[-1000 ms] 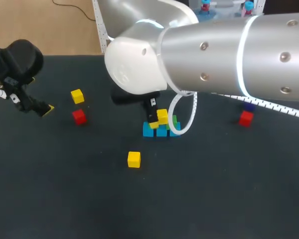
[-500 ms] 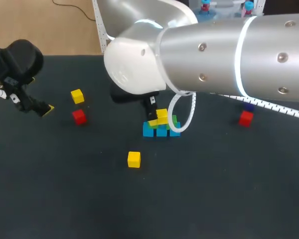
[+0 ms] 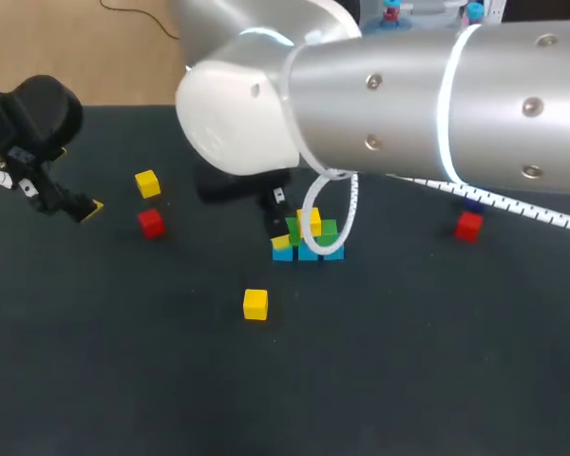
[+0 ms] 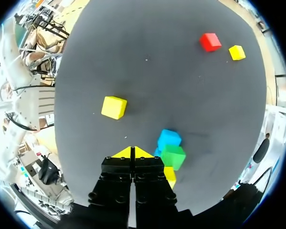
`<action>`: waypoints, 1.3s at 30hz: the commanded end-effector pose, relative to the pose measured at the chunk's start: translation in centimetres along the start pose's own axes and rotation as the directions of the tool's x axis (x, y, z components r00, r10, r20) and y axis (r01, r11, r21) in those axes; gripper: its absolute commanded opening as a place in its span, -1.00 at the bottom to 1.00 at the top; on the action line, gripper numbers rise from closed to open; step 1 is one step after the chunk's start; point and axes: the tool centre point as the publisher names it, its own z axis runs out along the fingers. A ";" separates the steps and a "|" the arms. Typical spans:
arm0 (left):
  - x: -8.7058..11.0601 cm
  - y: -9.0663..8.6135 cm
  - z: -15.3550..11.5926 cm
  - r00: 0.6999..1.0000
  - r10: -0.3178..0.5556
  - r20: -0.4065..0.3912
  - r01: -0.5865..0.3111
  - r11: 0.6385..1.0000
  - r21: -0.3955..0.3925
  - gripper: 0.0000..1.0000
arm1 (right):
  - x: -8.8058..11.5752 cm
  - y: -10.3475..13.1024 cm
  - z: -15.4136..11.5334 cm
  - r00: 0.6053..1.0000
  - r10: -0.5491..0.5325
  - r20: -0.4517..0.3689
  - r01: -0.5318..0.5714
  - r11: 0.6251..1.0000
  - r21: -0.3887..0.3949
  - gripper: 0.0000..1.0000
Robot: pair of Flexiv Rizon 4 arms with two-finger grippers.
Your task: Place the blue cubes, place green cubes on the blue cubes, place the yellow cubes on the green cubes, then place the red cubes on the yellow cubes, and place purple cube on the red cubes.
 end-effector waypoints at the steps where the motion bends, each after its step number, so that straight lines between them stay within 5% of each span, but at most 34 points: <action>1: 0.1 0.1 0.0 1.000 0.001 0.003 -0.001 1.000 0.002 1.00 | 0.4 1.1 0.0 1.000 0.007 0.001 -0.007 1.000 -0.003 -1.00; 16: 0.1 0.1 0.0 1.000 0.001 0.003 -0.001 1.000 0.002 1.00 | 3.2 3.5 1.9 0.994 0.109 -0.023 -0.111 0.991 -0.074 -1.00; 39: 0.1 0.1 0.0 1.000 0.001 0.003 -0.001 1.000 0.002 1.00 | 3.3 1.3 1.8 0.994 0.107 -0.033 -0.107 0.994 -0.010 -1.00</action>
